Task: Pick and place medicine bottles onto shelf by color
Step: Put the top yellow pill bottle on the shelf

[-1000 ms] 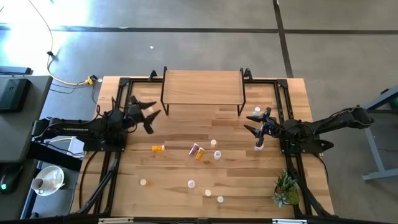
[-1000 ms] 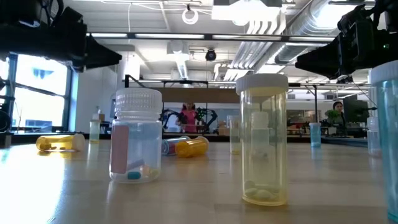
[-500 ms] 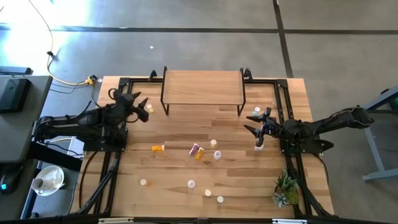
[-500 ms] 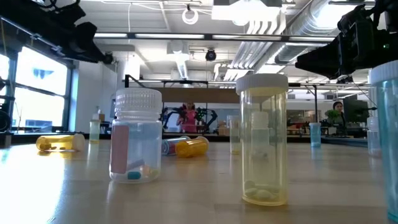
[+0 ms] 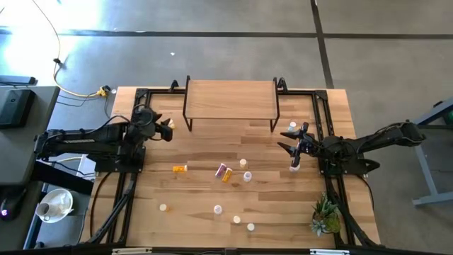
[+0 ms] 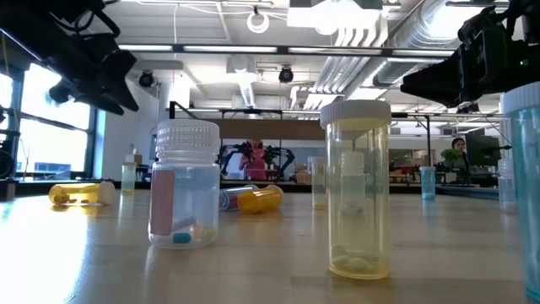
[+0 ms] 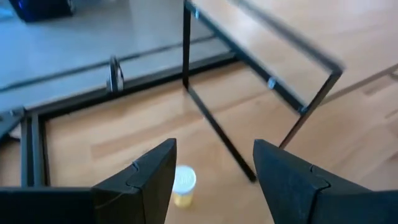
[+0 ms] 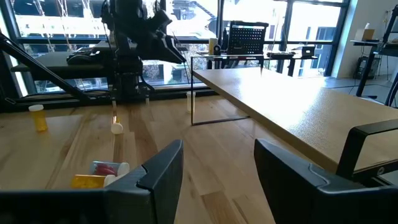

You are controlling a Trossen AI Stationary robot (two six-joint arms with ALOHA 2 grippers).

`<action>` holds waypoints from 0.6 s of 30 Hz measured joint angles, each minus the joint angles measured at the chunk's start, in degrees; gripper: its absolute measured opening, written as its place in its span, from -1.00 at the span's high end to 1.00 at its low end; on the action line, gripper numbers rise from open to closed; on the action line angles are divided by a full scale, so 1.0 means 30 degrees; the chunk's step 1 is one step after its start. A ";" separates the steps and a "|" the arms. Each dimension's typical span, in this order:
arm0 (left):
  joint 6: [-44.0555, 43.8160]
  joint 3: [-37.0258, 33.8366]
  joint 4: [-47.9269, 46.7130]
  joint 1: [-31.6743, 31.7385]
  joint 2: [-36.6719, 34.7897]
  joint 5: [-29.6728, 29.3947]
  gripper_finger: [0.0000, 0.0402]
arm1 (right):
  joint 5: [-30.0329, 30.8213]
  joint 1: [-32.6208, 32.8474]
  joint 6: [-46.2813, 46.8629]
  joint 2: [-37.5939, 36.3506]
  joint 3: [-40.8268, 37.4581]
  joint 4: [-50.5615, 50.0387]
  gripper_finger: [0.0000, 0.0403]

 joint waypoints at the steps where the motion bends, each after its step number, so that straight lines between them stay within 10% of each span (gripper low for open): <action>1: -0.0167 0.0000 0.0000 0.0293 0.0292 0.0394 -0.01 | -0.0005 -0.0002 0.0000 0.0005 0.0007 0.0000 0.06; 18: -0.0468 -0.0007 0.0063 0.6351 0.3450 0.5632 -0.01 | 0.0000 -0.0002 -0.0003 0.0004 0.0004 0.0000 0.06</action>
